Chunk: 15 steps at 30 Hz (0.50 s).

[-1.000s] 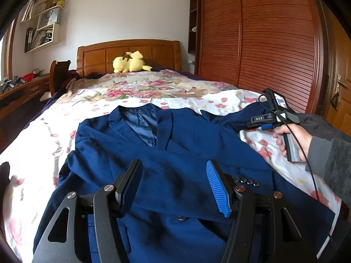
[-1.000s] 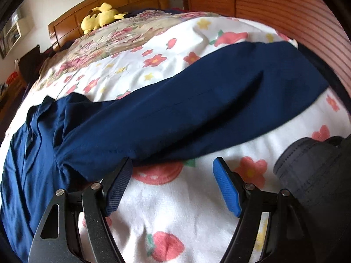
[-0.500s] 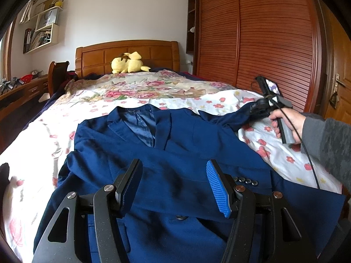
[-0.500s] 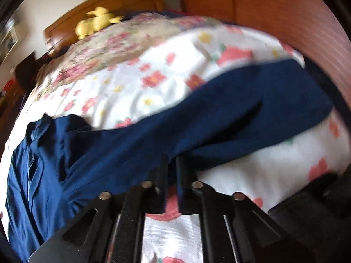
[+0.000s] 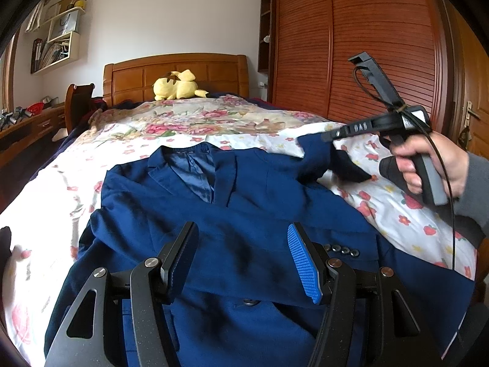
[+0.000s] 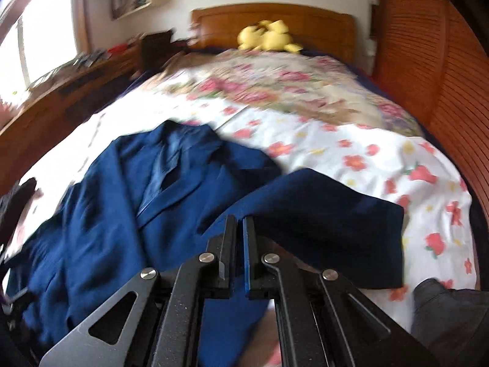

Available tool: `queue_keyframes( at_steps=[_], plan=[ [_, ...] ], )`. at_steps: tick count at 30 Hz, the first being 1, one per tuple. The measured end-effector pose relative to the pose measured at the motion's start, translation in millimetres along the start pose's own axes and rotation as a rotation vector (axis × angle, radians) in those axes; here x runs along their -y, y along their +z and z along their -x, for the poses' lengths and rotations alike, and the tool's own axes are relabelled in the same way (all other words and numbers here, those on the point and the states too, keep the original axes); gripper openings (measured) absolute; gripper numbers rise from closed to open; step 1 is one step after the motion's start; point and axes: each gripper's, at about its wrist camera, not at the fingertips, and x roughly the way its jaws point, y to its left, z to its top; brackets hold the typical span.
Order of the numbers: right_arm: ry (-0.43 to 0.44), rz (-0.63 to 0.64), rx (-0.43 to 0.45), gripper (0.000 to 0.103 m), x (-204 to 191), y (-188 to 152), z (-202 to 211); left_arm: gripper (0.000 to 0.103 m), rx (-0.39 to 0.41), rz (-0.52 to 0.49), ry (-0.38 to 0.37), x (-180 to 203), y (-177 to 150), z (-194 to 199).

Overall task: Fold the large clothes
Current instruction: 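Grasp the sleeve cuff with the right gripper and fold it across the jacket, then open the right gripper and release the sleeve onto the jacket front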

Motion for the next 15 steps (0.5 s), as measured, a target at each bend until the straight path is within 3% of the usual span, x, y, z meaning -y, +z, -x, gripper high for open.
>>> queue_keyframes(
  at_steps=[5, 10, 12, 13, 15],
  plan=[
    [-0.001, 0.055, -0.069, 0.004, -27, -15, -11, 0.063, 0.007, -0.017, -0.001, 4, -1, 3],
    [-0.015, 0.098, -0.011, 0.005, -36, -13, 8, 0.063, 0.005, -0.008, -0.009, 1, -1, 4],
    [-0.035, 0.089, 0.007, 0.023, -35, -8, 14, 0.063, 0.003, 0.003, -0.016, -1, -1, 3],
    [-0.047, 0.077, 0.017, 0.038, -32, -4, 16, 0.063, 0.004, 0.007, -0.017, -3, 0, 3],
    [-0.062, 0.058, 0.023, 0.039, -25, 0, 16, 0.063, 0.008, 0.009, -0.016, -3, 1, 3]
  ],
)
